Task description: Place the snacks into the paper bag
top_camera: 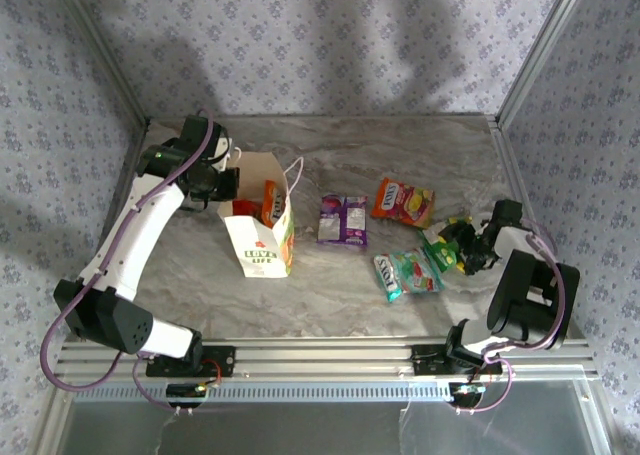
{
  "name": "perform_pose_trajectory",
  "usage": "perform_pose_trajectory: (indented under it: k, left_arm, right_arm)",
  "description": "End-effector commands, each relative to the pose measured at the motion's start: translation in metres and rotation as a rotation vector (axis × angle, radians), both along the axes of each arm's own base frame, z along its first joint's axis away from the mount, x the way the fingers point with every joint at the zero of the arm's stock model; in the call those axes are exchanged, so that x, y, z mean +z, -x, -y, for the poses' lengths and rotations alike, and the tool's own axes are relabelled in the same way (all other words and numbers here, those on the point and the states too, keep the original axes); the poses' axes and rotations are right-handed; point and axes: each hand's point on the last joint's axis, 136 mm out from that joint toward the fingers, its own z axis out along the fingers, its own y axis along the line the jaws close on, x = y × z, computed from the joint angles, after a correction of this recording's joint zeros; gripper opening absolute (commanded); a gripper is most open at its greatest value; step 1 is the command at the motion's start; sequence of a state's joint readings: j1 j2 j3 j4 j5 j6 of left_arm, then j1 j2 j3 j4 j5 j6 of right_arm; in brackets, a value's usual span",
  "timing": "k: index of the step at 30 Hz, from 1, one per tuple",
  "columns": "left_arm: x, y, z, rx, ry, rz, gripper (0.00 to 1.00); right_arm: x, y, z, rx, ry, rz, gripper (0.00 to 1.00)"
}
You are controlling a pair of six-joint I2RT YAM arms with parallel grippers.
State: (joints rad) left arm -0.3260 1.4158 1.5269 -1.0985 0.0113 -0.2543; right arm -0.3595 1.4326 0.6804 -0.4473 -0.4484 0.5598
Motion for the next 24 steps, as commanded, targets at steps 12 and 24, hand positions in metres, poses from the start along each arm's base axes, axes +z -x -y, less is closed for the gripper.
perform_pose_trajectory:
  k: [12, 24]
  left_arm:
    - [-0.012, 0.004, -0.002, -0.002, -0.007, -0.046, 0.06]
    - [-0.005, 0.003, -0.002, 0.0, 0.003, -0.028, 0.06]
  right_arm:
    - [-0.013, -0.006, -0.008, 0.051, 0.004, -0.028, 0.42]
    - [0.016, 0.006, 0.0, 0.08, 0.101, -0.004, 0.25]
